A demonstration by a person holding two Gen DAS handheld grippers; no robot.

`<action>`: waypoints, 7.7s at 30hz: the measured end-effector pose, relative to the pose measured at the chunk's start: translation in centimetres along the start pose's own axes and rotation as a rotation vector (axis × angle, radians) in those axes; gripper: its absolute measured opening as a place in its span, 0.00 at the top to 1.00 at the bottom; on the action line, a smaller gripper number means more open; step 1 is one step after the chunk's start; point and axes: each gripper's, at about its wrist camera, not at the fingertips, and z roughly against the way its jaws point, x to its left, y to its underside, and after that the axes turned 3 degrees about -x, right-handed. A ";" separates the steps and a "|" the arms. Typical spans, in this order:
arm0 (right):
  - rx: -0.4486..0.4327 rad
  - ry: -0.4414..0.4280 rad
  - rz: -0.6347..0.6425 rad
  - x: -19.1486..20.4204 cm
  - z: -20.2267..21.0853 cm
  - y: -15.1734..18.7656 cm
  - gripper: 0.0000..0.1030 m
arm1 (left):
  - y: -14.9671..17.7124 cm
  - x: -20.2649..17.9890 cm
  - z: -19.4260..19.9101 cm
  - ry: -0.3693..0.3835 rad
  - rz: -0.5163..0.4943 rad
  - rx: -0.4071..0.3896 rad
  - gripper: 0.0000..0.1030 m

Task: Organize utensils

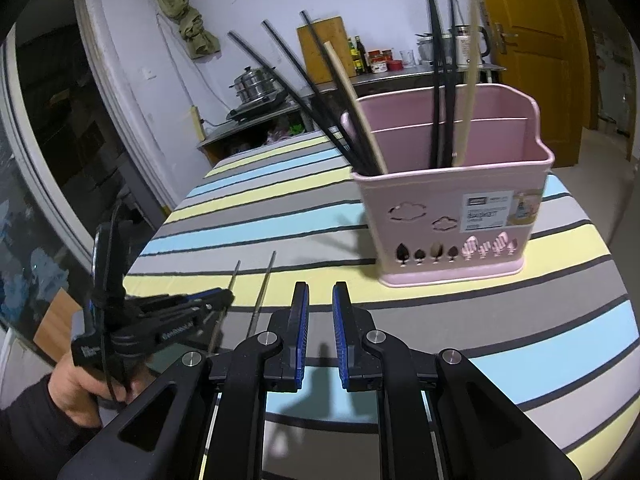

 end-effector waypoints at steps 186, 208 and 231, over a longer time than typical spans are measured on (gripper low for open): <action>-0.286 0.250 0.062 -0.8 8.6 0.8 0.89 | 0.1 -10.6 11.3 0.244 -0.171 -0.435 0.83; -0.285 0.298 0.073 -0.2 9.0 5.5 0.89 | 4.4 -10.0 11.1 0.210 -0.154 -0.436 0.76; -0.286 0.301 0.064 -0.1 9.2 5.8 0.89 | 4.7 -10.2 11.4 0.199 -0.150 -0.436 0.76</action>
